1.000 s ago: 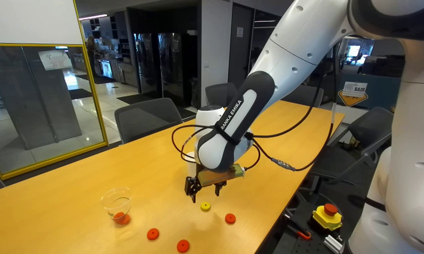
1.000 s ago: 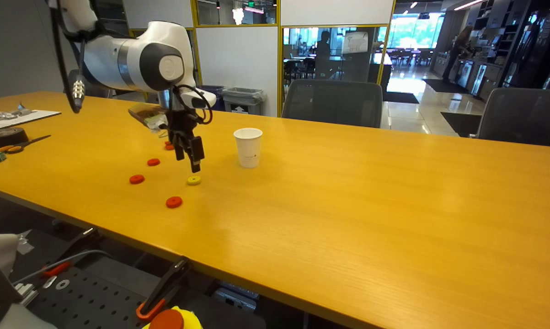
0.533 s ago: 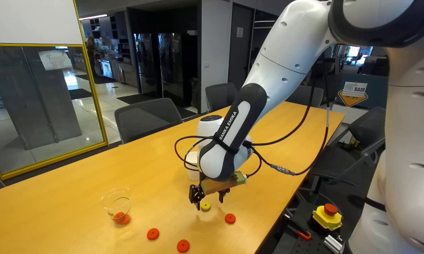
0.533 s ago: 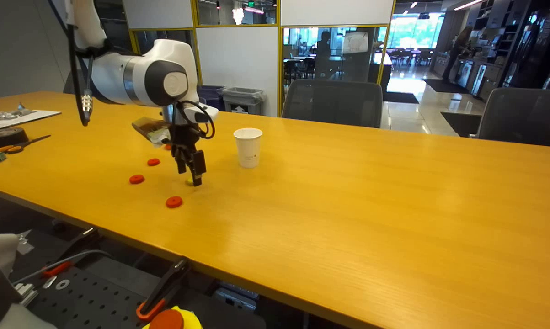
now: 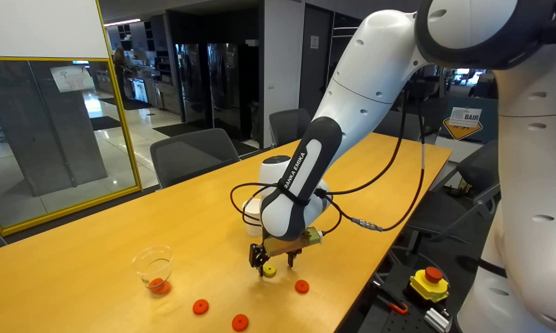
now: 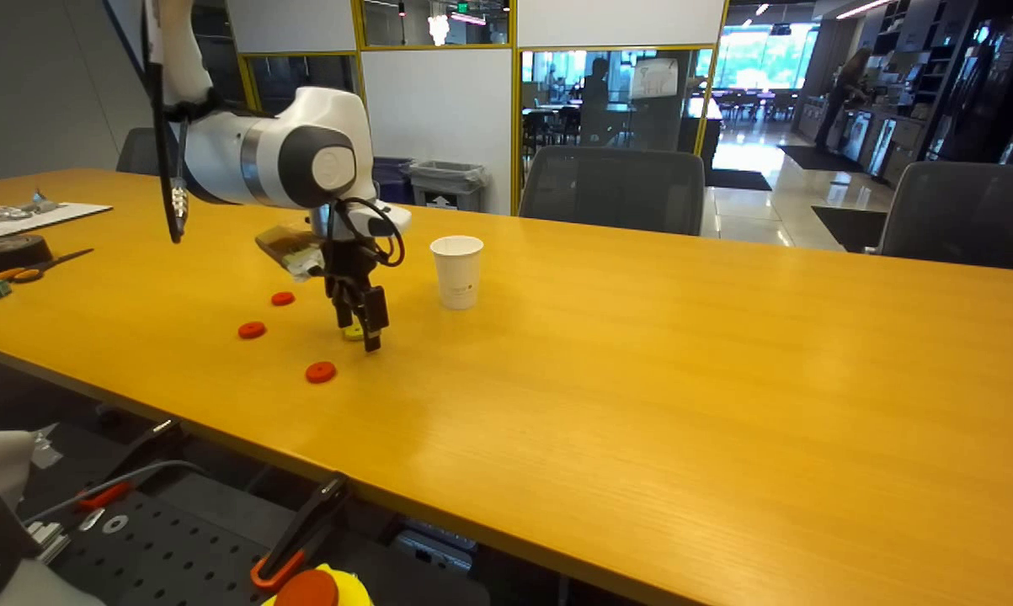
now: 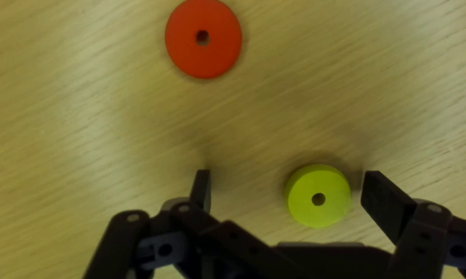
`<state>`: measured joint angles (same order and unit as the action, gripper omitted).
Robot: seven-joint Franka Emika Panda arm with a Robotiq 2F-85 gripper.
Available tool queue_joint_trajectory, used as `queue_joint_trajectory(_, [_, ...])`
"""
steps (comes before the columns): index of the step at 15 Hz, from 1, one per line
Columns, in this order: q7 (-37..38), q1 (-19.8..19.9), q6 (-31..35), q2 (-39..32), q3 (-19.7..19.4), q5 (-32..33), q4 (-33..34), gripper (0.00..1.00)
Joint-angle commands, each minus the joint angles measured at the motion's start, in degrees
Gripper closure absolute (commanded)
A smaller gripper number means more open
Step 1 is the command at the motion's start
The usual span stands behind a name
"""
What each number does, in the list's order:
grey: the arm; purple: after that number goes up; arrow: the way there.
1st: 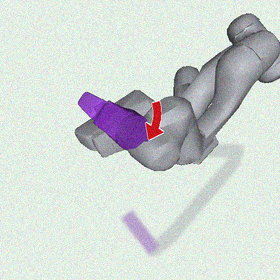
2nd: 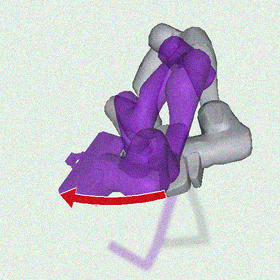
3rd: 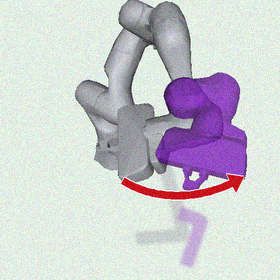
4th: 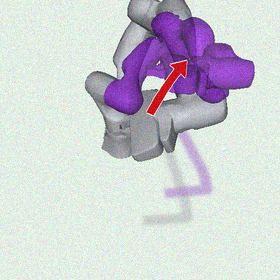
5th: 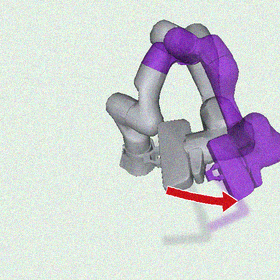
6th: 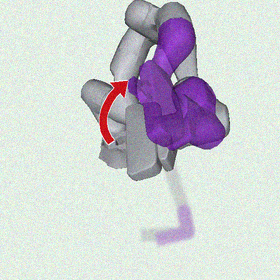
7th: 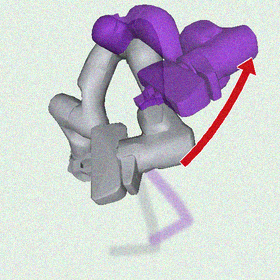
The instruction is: Divide the rings and put some in the white cup and some in the clear cup
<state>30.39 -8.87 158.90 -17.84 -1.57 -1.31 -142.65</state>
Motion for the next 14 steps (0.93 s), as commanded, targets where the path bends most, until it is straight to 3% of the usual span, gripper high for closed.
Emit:
queue_joint_trajectory(1, [0.8,-2.0,0.7,-1.1,-1.4,0.6,2.1,0.0])
queue_joint_trajectory(14, [0.1,-2.6,-0.2,-1.5,-1.2,-0.2,3.0,0.0])
